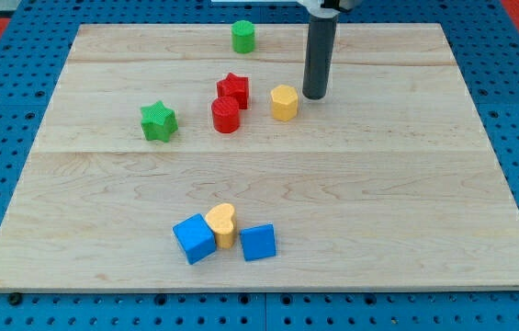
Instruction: Push the yellow hexagon to the top of the yellow heart
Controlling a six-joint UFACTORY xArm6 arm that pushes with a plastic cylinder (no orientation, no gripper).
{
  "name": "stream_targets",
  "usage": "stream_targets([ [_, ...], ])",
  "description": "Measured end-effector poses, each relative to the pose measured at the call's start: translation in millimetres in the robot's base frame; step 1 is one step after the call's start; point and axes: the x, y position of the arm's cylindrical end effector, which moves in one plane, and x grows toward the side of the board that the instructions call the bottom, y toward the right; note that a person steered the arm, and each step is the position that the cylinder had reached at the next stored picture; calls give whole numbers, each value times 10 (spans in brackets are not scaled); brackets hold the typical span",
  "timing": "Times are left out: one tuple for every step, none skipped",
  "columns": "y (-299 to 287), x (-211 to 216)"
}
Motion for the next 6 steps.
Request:
stream_targets([
  [15,-5],
  [-280,-137],
  [-428,-244],
  [-448,98],
  [-447,444],
  [-447,742],
])
